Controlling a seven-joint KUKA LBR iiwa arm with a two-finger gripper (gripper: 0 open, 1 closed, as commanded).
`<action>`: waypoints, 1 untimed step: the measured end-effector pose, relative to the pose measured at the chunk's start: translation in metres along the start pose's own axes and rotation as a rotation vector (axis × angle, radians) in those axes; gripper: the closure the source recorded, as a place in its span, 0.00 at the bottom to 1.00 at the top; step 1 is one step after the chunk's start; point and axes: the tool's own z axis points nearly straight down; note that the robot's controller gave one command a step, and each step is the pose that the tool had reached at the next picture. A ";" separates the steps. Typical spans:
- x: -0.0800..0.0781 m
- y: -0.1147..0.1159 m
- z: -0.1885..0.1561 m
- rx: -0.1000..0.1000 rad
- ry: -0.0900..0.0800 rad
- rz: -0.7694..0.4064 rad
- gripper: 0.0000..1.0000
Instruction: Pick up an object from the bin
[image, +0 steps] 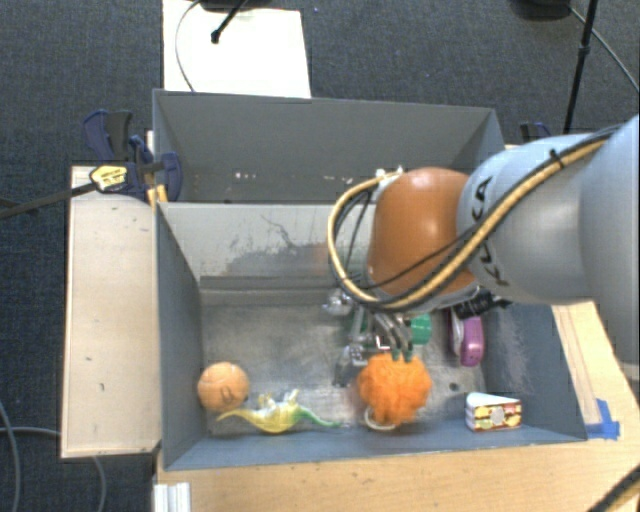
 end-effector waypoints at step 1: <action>0.000 0.000 0.000 0.000 0.000 0.001 0.00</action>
Offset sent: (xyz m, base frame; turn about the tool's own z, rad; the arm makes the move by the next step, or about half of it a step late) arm -0.0293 0.0664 -0.0475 -0.1549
